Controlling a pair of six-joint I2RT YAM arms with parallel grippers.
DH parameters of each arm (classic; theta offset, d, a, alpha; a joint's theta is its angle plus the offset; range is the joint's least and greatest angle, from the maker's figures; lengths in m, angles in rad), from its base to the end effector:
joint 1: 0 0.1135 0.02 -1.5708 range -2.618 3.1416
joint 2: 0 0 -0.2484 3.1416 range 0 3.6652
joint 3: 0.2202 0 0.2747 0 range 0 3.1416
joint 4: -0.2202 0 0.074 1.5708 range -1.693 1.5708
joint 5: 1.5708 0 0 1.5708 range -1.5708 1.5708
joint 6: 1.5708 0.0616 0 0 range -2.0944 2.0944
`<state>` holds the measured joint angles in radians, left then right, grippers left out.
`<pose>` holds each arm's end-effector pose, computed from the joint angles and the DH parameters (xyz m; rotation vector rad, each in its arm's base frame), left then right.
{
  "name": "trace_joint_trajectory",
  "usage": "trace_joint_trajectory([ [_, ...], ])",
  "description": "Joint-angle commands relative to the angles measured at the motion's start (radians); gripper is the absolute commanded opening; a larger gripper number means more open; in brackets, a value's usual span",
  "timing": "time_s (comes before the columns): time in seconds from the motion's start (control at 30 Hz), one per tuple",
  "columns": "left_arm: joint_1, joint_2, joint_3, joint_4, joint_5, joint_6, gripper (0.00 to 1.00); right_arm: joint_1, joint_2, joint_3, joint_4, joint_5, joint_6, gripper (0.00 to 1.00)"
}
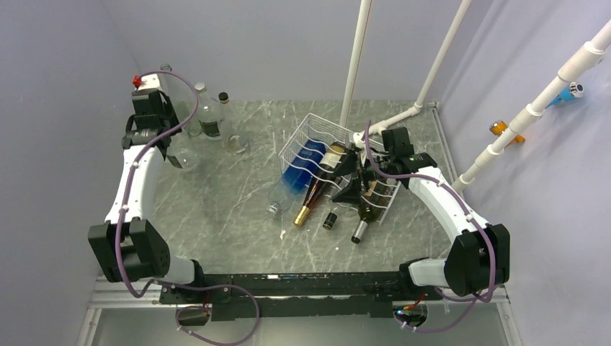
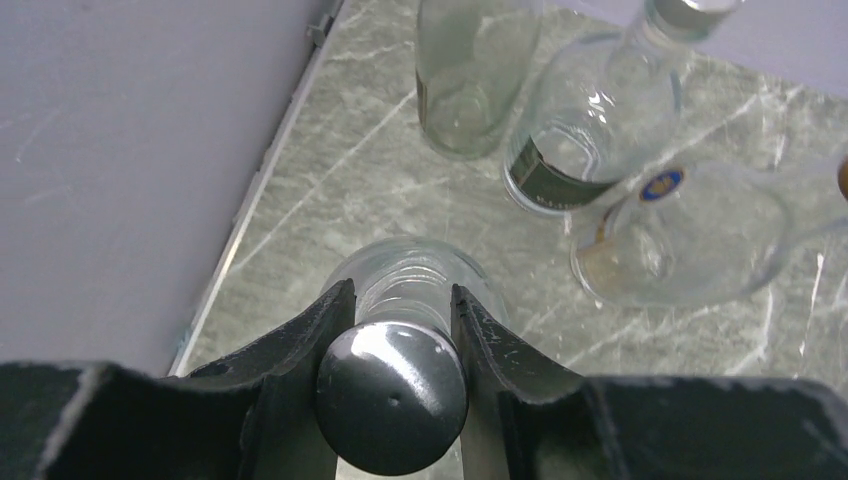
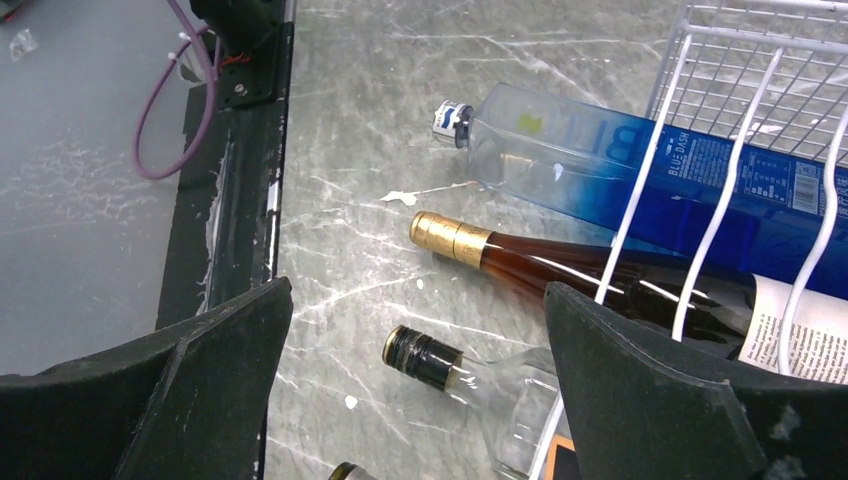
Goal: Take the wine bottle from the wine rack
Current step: Place the wine bottle at the center of the board.
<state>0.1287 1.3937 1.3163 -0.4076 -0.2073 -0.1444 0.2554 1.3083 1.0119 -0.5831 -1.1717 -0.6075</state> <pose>0.3623 0.0597 0.3345 -0.4058 2.0101 0.2032 0.2681 0.1287 0.2570 -1.2783 1.6268 1.1877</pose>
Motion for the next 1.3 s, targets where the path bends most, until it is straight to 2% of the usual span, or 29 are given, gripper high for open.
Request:
trace_joint_trajectory([
  [0.0, 0.04, 0.011, 0.137, 0.213, -0.01, 0.01, 0.0, -0.005, -0.004, 0.024, -0.008, -0.055, -0.039, 1.0],
  [0.47, 0.074, 0.19, 0.28, 0.254, -0.028, -0.002, 0.0, -0.006, -0.005, 0.024, -0.02, -0.055, -0.057, 1.0],
  [1.27, 0.106, 0.352, 0.395, 0.289, -0.005, 0.038, 0.0, -0.005, 0.006, 0.021, -0.017, -0.045, -0.06, 1.0],
])
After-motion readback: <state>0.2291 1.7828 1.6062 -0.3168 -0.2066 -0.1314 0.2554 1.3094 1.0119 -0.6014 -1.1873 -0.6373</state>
